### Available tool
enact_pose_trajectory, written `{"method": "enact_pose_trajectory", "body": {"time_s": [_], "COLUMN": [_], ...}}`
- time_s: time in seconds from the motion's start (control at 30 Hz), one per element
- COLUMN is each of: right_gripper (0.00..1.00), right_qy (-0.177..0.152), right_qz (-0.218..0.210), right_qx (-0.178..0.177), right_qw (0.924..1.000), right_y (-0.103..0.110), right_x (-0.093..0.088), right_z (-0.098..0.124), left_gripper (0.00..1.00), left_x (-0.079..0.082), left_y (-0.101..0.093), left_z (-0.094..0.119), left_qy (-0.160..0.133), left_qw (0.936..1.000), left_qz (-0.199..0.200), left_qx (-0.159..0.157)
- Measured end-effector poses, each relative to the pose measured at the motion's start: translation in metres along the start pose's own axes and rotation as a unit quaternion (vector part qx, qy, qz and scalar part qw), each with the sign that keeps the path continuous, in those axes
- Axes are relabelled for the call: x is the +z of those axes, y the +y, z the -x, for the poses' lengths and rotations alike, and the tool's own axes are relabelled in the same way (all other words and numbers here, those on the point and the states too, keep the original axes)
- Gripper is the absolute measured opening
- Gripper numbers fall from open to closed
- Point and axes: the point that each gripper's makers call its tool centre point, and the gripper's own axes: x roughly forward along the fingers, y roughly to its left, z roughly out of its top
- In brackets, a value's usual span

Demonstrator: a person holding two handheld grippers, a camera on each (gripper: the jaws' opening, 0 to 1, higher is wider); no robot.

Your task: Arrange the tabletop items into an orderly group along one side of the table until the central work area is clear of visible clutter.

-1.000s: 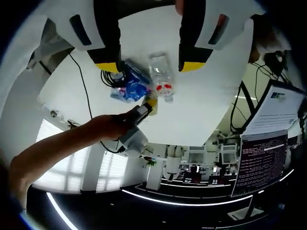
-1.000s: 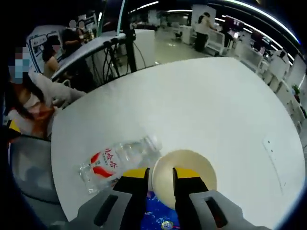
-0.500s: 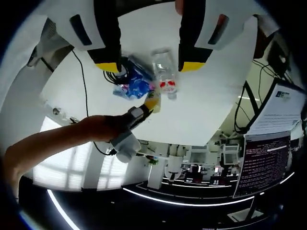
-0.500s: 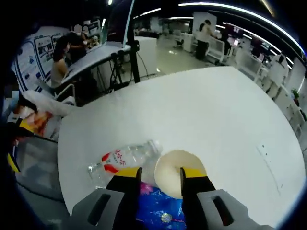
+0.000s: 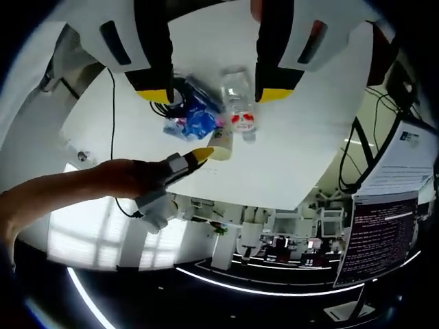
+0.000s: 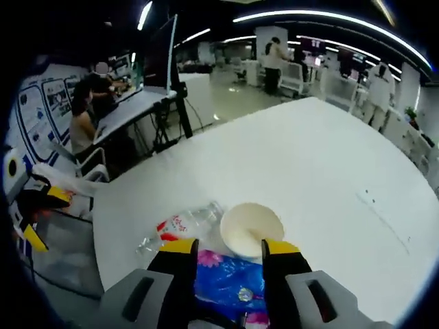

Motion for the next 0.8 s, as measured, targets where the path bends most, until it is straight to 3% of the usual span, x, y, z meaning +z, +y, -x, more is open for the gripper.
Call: {"method": "enact_pose_trajectory", "body": {"time_s": [0.33, 0.5, 0.8], "right_gripper": [0.39, 0.41, 0.46], "right_qy": [-0.034, -0.047, -0.062], "right_qz": [-0.041, -0.058, -0.09], "right_qx": [-0.016, -0.026, -0.044], "right_qw": [0.9985, 0.9969, 0.9931], "right_y": [-0.004, 0.003, -0.012], "right_x": [-0.024, -0.041, -0.065], "right_z": [0.03, 0.051, 0.076], "left_gripper": [0.47, 0.46, 0.46], "left_x": [-0.004, -0.007, -0.006], "left_y": [0.001, -0.001, -0.007], "left_z": [-0.002, -0.006, -0.012], "left_qy": [0.005, 0.011, 0.016], "left_qw": [1.0, 0.9999, 0.9997], "left_qz": [0.006, 0.005, 0.003], "left_qx": [-0.001, -0.006, -0.016]}}
